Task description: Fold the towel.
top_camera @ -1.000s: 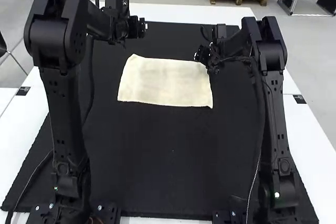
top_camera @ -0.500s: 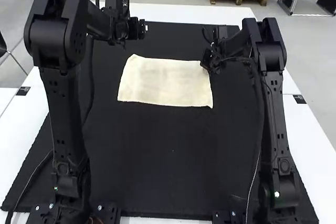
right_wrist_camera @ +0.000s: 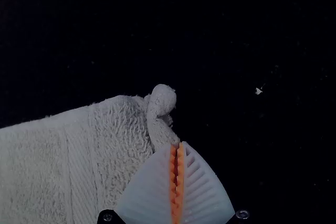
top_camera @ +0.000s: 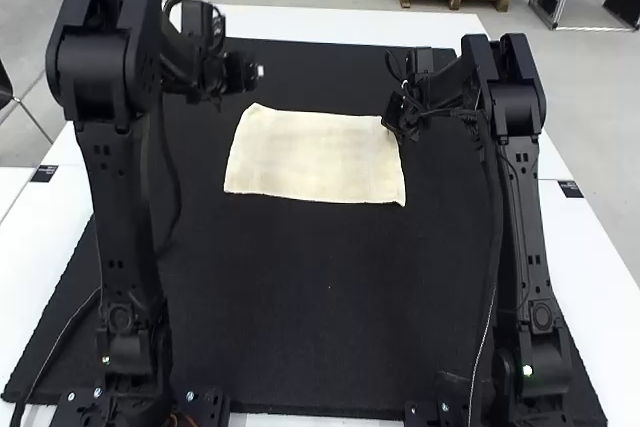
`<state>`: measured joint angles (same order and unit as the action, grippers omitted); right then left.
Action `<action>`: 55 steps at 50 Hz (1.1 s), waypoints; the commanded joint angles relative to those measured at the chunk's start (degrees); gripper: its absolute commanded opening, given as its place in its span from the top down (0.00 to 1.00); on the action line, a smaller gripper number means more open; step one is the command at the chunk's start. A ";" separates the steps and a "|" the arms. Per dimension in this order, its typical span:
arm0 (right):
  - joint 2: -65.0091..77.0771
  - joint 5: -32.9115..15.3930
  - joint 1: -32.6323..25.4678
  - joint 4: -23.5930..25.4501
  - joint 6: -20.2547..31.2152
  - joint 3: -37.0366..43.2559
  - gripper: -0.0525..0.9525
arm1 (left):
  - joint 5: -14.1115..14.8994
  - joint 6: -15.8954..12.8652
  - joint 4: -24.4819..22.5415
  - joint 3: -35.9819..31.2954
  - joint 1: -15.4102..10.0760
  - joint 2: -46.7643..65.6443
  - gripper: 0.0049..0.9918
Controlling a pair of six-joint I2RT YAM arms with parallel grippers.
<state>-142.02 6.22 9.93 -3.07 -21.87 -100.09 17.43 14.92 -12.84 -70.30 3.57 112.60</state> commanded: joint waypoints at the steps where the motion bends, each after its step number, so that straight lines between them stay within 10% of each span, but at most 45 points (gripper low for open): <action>1: -0.81 0.90 0.26 0.70 -0.28 -0.54 0.95 | 2.17 0.73 0.10 -1.86 -0.06 1.22 0.02; 55: 0.78 3.63 1.14 6.76 0.33 -0.19 0.95 | 3.66 0.20 3.79 -19.79 0.38 21.53 0.02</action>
<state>-141.95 6.46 9.96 0.58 -21.82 -101.10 20.69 15.27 -8.75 -87.77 4.10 131.39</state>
